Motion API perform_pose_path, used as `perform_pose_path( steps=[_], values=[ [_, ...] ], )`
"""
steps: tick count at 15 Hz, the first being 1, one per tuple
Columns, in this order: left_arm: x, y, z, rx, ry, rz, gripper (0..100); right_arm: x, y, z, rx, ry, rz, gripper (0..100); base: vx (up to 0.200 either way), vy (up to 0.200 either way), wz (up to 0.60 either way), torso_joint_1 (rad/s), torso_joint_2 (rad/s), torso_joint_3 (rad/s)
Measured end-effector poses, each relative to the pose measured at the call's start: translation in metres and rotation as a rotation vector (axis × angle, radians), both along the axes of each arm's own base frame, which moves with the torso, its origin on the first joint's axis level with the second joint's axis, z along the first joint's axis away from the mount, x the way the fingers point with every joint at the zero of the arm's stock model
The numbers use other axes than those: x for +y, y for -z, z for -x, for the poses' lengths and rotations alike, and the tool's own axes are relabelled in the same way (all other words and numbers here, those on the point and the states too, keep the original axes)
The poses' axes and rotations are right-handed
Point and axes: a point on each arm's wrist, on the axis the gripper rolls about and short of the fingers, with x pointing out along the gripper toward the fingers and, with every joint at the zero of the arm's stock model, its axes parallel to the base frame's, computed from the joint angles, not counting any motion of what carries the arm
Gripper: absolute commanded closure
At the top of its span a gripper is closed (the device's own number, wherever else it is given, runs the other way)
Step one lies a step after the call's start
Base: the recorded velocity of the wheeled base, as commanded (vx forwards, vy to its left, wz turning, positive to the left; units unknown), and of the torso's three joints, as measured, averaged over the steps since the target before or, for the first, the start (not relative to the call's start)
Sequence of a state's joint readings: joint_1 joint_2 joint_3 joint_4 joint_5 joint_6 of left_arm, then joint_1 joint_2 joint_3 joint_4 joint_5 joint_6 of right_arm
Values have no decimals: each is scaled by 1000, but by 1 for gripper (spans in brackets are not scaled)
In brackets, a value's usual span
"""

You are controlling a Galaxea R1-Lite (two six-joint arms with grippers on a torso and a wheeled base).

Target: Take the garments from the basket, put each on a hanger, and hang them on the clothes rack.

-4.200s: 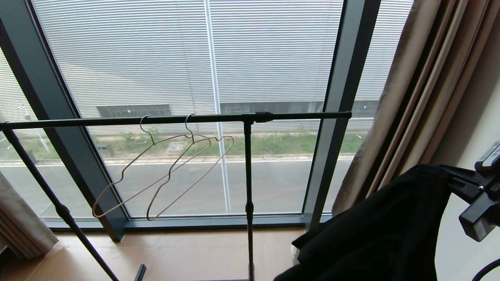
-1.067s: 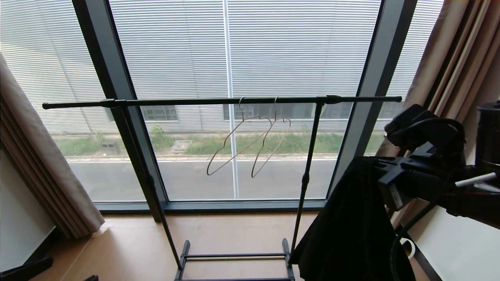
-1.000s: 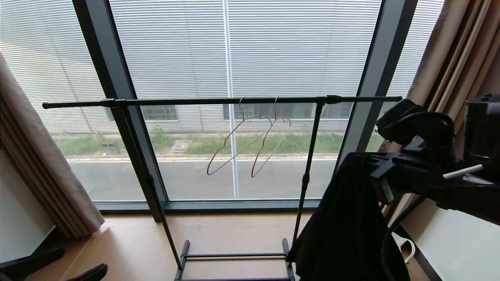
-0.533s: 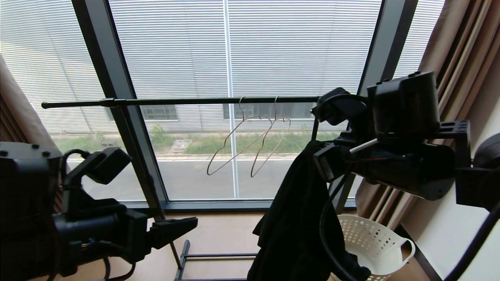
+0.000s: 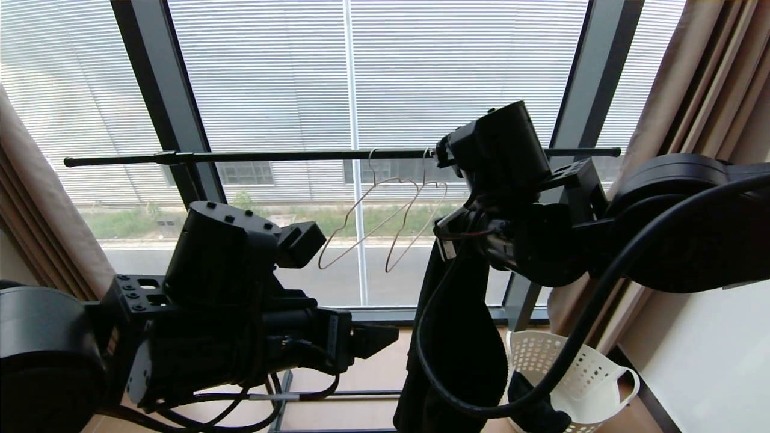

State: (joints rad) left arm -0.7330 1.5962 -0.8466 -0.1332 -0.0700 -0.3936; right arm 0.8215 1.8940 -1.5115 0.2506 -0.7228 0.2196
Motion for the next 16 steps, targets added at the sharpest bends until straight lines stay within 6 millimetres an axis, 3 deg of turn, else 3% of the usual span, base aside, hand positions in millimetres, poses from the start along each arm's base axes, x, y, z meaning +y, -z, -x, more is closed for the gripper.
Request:
perform_pose_path(
  steps=[4, 9, 16],
  values=[
    [-26, 4, -16, 19, 12, 10, 0, 14, 1, 5, 1, 4, -44, 100, 0, 0, 0, 0, 0, 0],
    [-51, 20, -37, 36, -51, -24, 0, 17, 0, 7, -1, 8, -63, 100, 0, 0, 0, 0, 0, 0],
    [-70, 67, -54, 80, -123, -171, 0, 1, -22, 18, -28, 23, -121, 100, 0, 0, 0, 0, 0, 0]
  ],
)
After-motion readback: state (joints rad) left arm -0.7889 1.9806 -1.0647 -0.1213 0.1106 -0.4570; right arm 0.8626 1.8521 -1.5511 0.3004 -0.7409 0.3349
